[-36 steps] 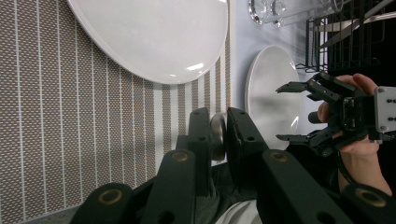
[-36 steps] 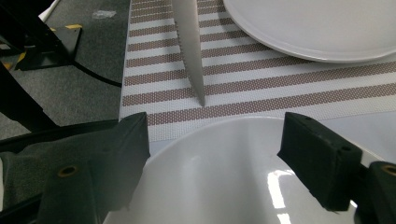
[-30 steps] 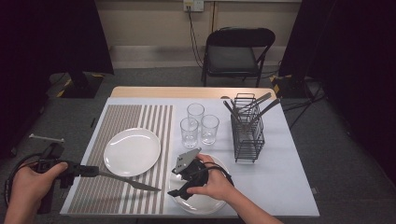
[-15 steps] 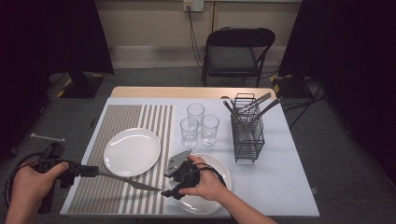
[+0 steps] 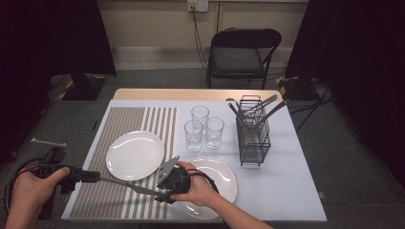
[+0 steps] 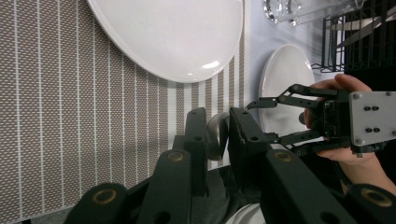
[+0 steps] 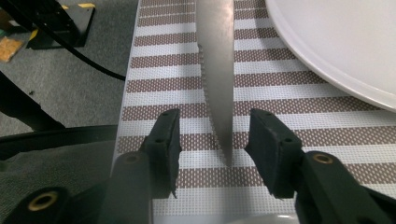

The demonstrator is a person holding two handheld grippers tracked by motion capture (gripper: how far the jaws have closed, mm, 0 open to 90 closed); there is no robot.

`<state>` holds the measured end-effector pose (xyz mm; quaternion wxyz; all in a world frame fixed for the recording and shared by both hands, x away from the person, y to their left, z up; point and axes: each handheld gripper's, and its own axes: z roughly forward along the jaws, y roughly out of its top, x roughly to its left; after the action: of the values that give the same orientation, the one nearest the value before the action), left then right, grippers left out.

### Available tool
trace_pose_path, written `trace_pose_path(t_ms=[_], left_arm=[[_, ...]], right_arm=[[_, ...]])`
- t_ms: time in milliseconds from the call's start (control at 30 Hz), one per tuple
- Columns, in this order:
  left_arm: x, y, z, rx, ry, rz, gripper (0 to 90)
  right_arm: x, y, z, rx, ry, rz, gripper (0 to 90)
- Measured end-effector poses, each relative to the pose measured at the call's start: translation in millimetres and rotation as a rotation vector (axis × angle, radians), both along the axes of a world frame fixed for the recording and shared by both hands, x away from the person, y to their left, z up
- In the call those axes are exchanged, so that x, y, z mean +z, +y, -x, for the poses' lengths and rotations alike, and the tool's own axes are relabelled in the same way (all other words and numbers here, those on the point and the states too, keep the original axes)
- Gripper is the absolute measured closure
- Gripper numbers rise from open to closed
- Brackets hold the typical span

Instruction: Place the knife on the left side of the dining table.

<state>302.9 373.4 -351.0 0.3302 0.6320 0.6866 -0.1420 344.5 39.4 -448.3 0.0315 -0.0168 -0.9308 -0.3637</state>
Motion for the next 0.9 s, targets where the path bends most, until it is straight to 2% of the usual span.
trace_pose_path(t_ms=[33,133,233,267,500,533,733,900], left_arm=[[-0.1,-1.3,-0.2,0.02,0.004,-0.001,78.1],[0.1,-2.2,-0.4,0.024,-0.001,-0.005,77.8],[1.3,-3.8,-0.9,0.023,0.002,-0.028,77.2],[1.5,-2.9,-1.1,0.006,0.002,-0.03,77.2],[1.7,-2.8,-0.8,0.0,-0.002,-0.031,77.2],[1.6,-3.9,-0.9,0.018,-0.001,-0.025,77.2],[1.7,-3.4,-0.6,0.005,-0.005,-0.028,77.2],[1.9,-4.2,0.1,0.011,-0.008,-0.022,77.2]], right_arm=[[-1.1,1.1,-0.5,0.004,-0.004,0.001,55.1],[-3.6,3.6,-1.0,-0.004,-0.009,0.02,57.9],[-5.4,5.0,-2.4,-0.01,-0.009,0.033,60.0],[-5.7,5.7,-2.8,-0.01,-0.007,0.03,60.5],[-6.7,9.1,-3.8,-0.019,0.003,0.05,67.2],[-7.0,9.2,-3.9,-0.022,0.004,0.054,67.5],[-9.5,10.1,-4.5,-0.015,0.017,0.058,74.8],[-8.1,10.5,-3.3,-0.017,0.004,0.067,77.3]])
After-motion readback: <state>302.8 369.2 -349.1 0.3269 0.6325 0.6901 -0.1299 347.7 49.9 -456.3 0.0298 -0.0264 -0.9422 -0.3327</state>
